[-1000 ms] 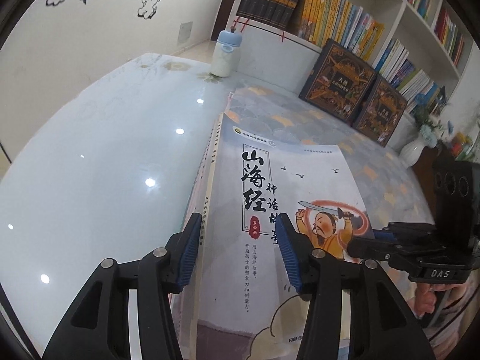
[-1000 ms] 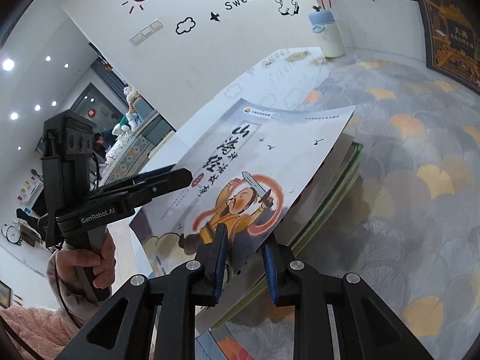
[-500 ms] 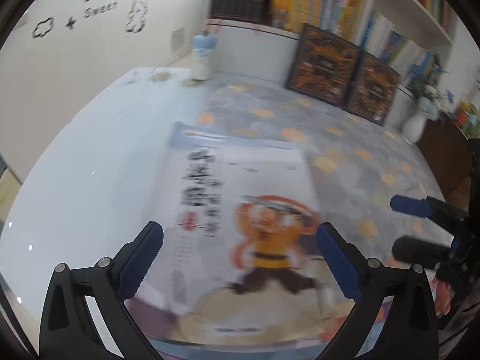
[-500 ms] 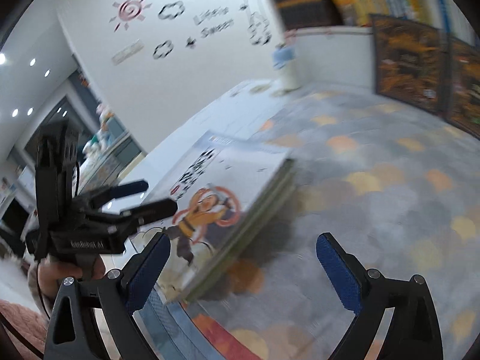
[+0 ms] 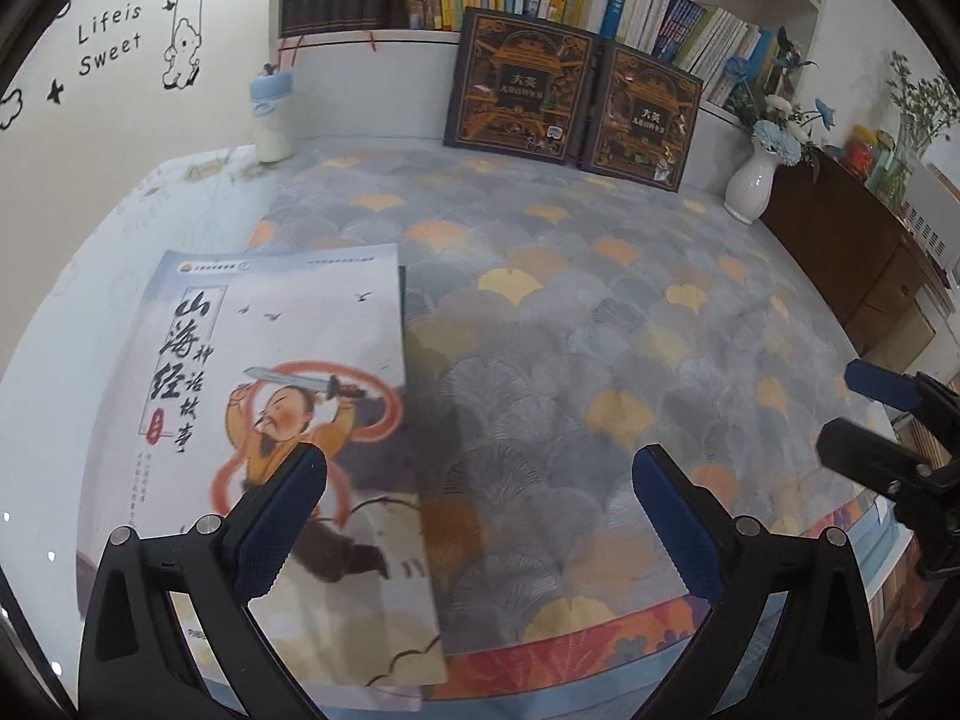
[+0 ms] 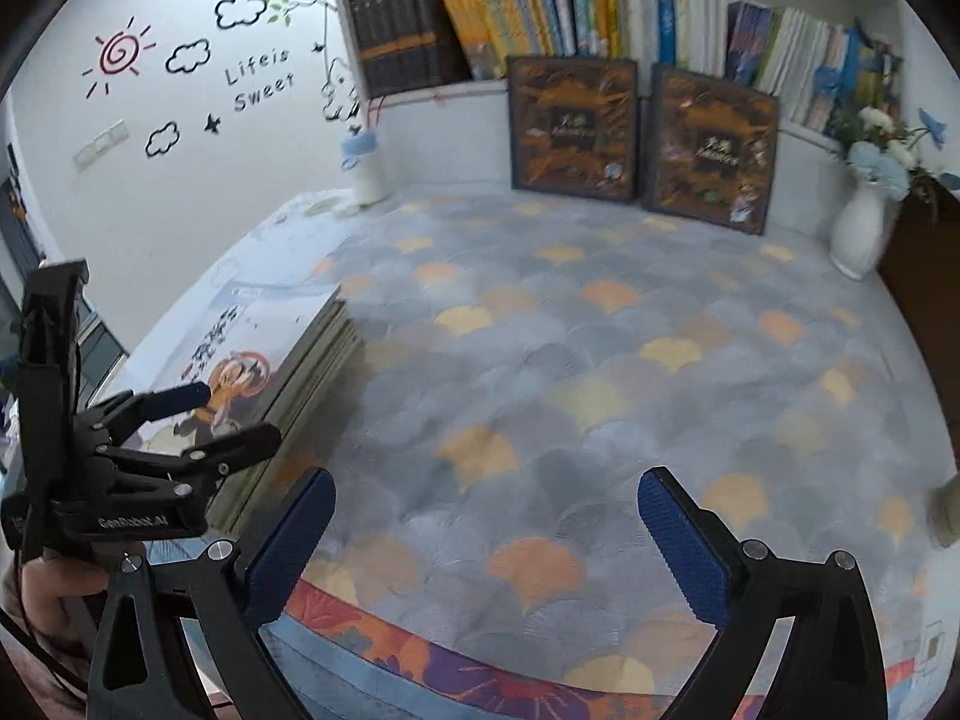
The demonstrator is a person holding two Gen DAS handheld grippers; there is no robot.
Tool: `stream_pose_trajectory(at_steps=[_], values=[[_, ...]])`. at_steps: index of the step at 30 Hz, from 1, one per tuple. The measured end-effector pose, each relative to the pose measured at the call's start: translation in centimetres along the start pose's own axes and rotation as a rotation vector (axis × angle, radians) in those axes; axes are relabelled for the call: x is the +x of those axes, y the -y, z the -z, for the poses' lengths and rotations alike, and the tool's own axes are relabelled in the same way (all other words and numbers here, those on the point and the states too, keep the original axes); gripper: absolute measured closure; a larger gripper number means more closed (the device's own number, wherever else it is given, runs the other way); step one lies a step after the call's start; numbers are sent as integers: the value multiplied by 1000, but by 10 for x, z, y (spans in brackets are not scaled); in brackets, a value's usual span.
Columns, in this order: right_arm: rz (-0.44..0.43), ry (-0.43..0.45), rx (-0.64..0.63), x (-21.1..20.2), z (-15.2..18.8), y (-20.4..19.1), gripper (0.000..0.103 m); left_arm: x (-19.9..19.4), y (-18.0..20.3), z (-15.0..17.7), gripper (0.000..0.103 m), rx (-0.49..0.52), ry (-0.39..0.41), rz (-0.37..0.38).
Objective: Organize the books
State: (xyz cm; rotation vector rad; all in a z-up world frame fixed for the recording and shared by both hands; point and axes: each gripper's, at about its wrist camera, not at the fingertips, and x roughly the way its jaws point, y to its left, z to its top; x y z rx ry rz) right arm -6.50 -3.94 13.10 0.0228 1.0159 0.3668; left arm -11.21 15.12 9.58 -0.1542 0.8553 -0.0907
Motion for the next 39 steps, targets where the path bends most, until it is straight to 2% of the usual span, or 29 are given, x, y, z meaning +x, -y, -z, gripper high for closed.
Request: stream_pose_trajectory(at_steps=[3, 6, 12, 39], values=[[20, 12, 4, -5, 3, 2, 2, -3, 5, 0, 1, 19, 11, -25], [-17, 13, 16, -3, 7, 5, 2, -4, 6, -1, 1, 27, 13, -20], [9, -50, 49, 19, 12, 9, 2, -8, 9, -2, 1, 34, 22, -6], [-15, -26, 15, 14, 7, -11, 2, -7, 6, -2, 1, 31, 29, -8]])
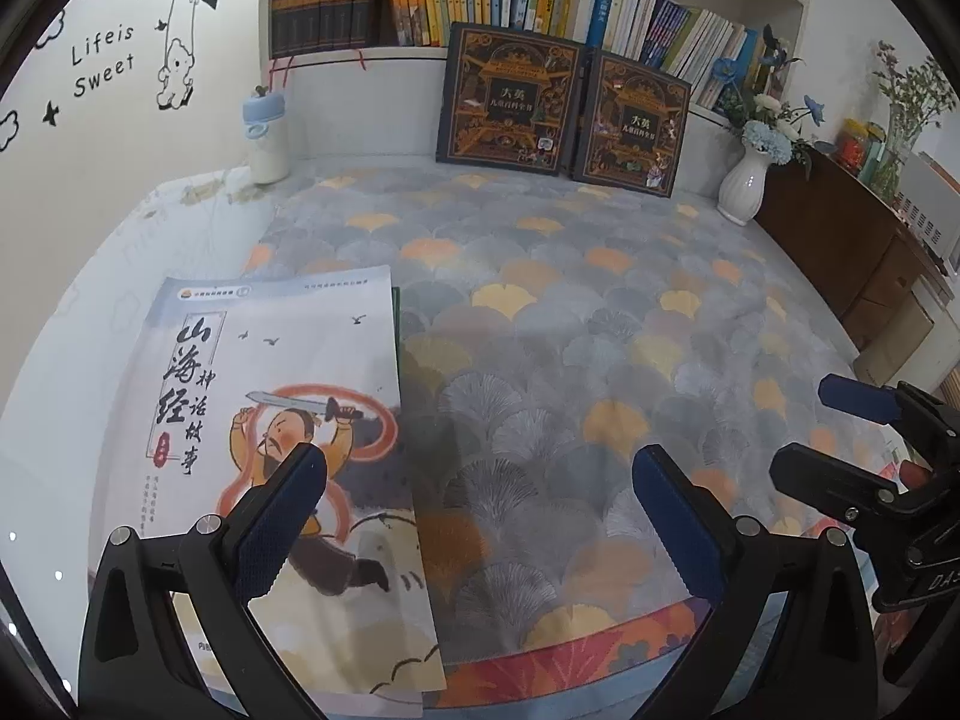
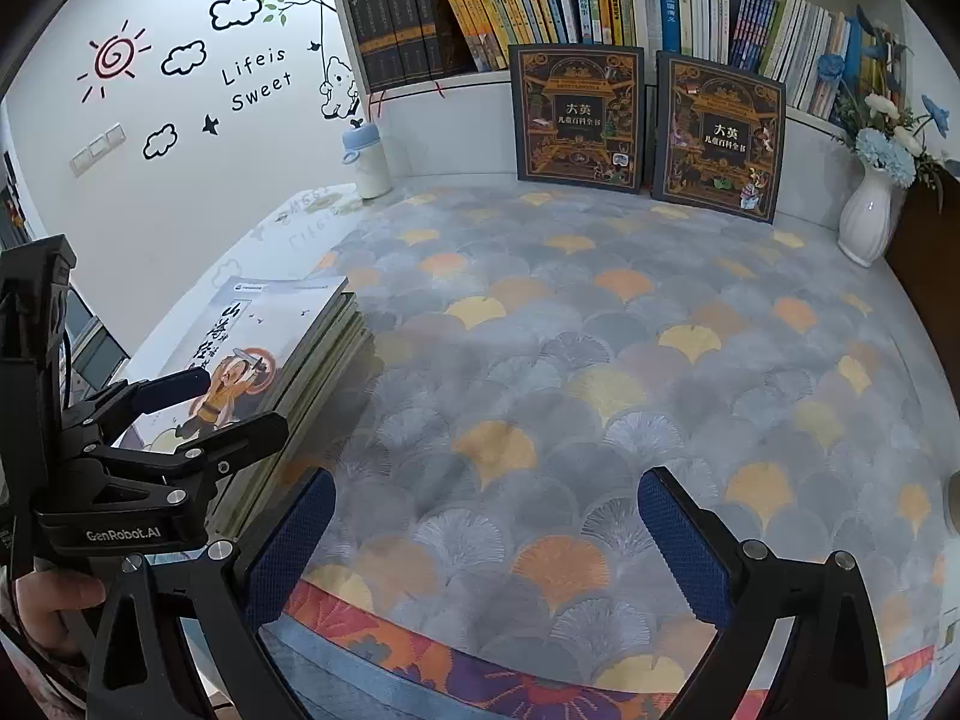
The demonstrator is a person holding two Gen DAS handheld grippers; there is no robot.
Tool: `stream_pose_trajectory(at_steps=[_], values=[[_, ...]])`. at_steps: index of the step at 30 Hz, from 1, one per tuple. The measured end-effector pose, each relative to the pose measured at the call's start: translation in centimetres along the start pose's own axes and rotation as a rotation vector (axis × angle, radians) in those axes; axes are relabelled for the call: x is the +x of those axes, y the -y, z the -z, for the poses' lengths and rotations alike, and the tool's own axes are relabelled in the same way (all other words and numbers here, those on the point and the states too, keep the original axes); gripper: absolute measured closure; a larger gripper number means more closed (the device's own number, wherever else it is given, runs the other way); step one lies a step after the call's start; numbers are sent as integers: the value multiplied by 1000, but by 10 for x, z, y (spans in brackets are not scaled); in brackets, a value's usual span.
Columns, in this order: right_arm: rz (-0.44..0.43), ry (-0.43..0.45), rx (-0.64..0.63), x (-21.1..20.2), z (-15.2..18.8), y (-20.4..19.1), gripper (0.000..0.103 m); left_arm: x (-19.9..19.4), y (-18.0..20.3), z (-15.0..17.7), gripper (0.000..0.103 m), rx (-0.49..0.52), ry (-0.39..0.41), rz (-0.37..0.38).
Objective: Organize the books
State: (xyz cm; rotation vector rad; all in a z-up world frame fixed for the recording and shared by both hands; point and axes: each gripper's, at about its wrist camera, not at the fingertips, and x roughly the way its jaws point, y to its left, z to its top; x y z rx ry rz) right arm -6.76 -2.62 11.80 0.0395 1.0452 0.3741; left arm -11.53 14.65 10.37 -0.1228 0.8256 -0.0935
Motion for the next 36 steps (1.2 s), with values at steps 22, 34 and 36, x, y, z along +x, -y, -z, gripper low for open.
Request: stream_pose_trajectory(at_steps=[22, 34, 36], values=[[6, -14, 5, 12, -5, 1, 2, 9, 2, -4, 1, 15, 1, -15], [7, -19, 4, 17, -6, 1, 2, 16, -2, -4, 1, -1, -15, -10], [8, -20, 6, 18, -7, 1, 2, 18, -3, -4, 1, -8, -18, -10]])
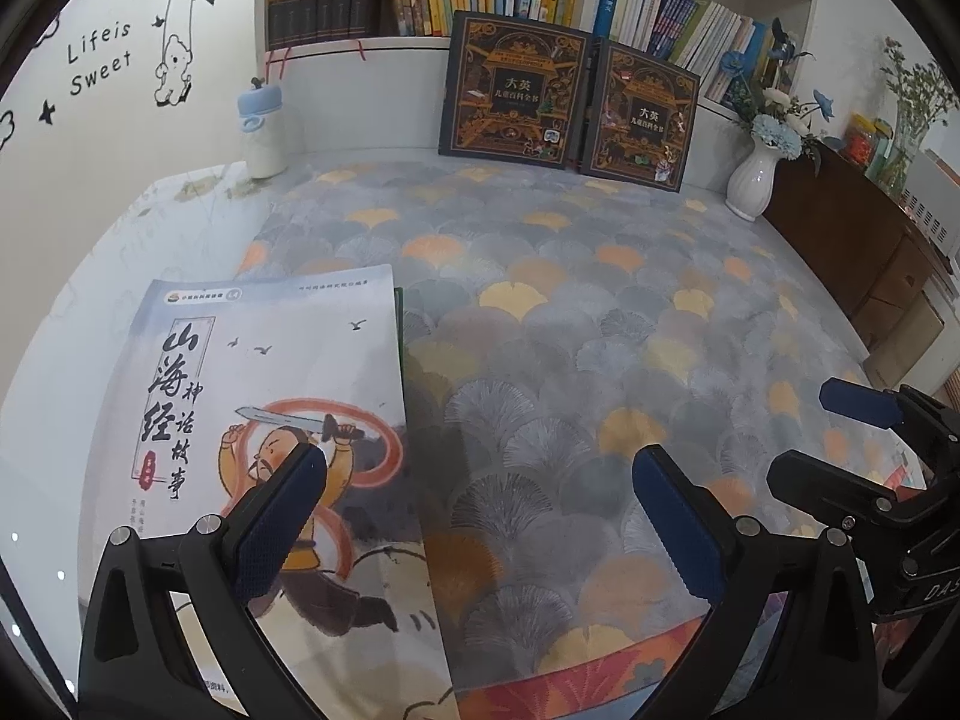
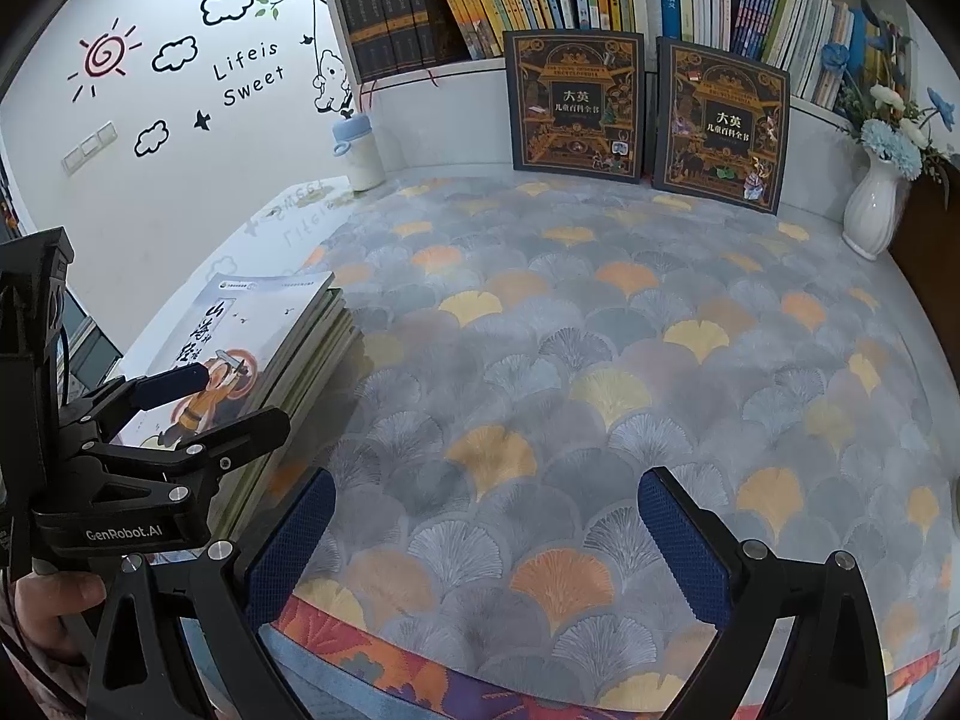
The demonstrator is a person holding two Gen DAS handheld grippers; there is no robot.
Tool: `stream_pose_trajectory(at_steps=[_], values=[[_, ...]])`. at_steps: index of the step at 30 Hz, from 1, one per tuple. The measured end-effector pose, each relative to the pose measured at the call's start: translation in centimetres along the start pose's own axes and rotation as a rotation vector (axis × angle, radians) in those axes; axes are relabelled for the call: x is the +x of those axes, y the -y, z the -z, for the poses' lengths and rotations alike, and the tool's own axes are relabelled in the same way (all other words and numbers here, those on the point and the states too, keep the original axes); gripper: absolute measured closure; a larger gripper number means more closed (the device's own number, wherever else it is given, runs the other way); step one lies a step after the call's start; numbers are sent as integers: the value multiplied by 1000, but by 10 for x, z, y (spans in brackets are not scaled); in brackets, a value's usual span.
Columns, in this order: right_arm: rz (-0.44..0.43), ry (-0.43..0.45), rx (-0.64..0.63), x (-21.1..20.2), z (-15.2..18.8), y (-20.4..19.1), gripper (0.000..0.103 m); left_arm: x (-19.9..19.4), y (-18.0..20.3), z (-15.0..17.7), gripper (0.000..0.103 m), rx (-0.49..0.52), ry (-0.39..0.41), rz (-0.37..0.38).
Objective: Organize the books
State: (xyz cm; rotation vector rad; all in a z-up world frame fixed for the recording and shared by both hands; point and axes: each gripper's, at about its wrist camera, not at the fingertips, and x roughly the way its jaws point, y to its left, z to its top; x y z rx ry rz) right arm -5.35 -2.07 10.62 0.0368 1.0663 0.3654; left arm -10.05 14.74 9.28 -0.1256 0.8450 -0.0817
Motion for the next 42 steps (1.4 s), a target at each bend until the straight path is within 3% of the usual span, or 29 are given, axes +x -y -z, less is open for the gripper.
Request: stream_pose_trajectory(at_steps=[32, 42], values=[[-29, 40, 25, 0, -1, 6, 2, 9, 1, -1, 1, -4, 3, 31], [-38, 43, 42, -1, 2, 10, 2, 8, 6, -2, 1, 18, 18, -14]])
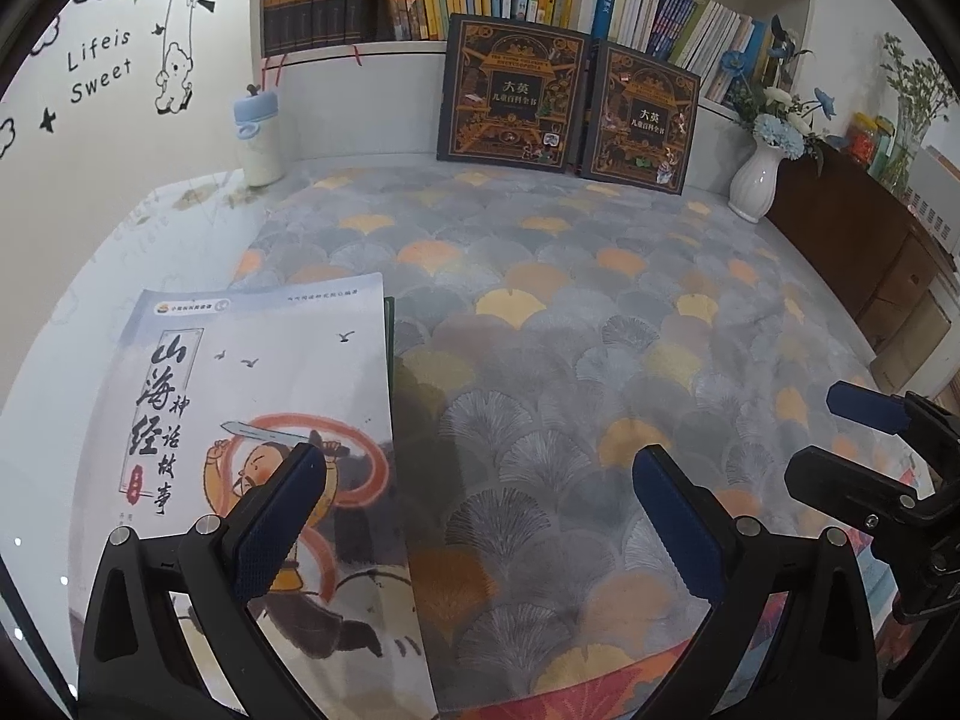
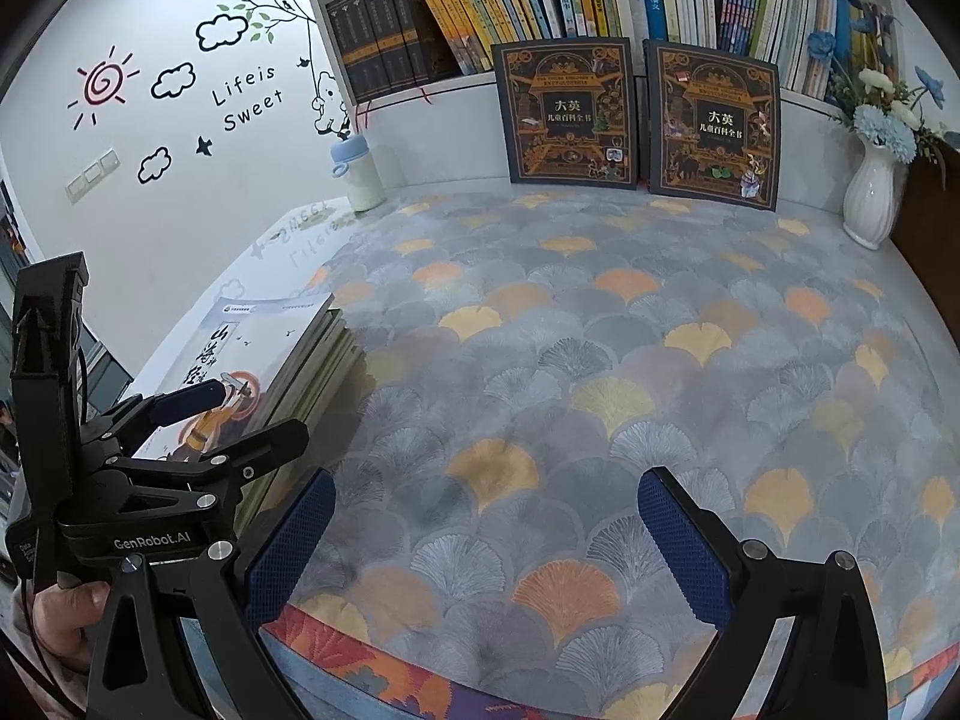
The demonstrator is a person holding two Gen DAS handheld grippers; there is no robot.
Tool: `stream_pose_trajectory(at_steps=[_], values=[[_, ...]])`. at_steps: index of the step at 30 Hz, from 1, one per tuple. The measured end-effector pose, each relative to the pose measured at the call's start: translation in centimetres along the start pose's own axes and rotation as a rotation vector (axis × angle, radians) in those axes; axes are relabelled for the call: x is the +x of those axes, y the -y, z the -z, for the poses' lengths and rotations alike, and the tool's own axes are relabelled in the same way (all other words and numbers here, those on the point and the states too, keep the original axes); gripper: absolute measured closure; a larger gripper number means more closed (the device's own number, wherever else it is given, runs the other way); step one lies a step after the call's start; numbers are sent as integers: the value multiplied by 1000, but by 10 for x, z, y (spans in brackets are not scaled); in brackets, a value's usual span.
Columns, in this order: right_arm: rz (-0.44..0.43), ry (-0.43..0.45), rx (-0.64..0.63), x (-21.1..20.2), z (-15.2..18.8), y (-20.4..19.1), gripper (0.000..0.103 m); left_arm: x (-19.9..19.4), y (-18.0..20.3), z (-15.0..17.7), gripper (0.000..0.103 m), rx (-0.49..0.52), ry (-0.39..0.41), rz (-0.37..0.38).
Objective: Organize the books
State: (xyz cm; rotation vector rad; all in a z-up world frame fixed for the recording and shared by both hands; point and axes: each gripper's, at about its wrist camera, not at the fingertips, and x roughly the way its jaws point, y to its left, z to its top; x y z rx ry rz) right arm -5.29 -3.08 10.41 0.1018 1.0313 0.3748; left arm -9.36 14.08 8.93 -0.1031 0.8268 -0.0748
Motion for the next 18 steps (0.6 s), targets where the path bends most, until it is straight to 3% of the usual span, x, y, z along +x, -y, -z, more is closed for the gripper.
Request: stream_pose_trajectory(at_steps=[18], values=[[14, 15, 48, -14, 16, 23, 2, 6, 26, 4, 1, 38, -3, -32]])
